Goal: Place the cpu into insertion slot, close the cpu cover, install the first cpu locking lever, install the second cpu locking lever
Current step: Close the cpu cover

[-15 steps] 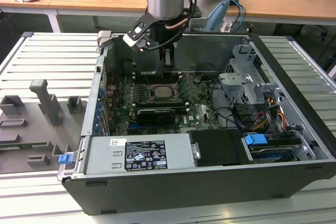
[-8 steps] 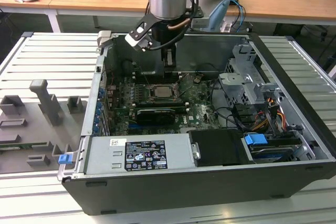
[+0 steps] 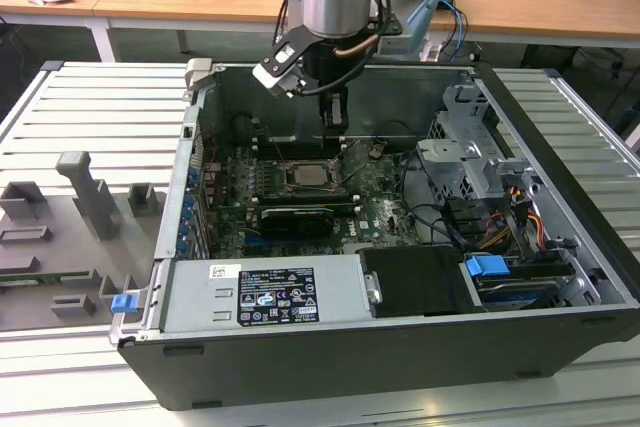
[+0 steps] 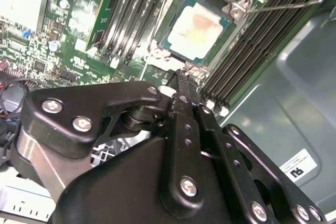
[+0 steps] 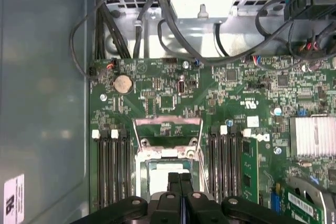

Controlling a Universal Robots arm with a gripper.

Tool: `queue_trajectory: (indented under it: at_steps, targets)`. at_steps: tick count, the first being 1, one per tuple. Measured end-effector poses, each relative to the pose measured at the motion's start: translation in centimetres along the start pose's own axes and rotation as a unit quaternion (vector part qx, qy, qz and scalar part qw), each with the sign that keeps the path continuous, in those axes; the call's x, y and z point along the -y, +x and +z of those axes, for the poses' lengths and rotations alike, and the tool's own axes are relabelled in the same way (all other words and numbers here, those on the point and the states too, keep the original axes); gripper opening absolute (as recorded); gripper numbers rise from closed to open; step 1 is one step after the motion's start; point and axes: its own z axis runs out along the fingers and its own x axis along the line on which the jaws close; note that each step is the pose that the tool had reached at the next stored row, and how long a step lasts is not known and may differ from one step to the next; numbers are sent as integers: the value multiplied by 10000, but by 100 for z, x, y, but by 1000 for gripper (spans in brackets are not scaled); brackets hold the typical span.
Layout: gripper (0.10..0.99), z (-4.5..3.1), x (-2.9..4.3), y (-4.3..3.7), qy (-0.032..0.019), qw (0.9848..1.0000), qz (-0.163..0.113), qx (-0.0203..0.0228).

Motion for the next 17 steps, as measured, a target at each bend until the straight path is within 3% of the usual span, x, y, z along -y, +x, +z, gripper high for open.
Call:
queue_trajectory:
  at_steps: [9,17]
  targets:
    - [106,7,-74,0,2,10000,7,0]
    - [106,15,-192,3,9,10000,7,0]
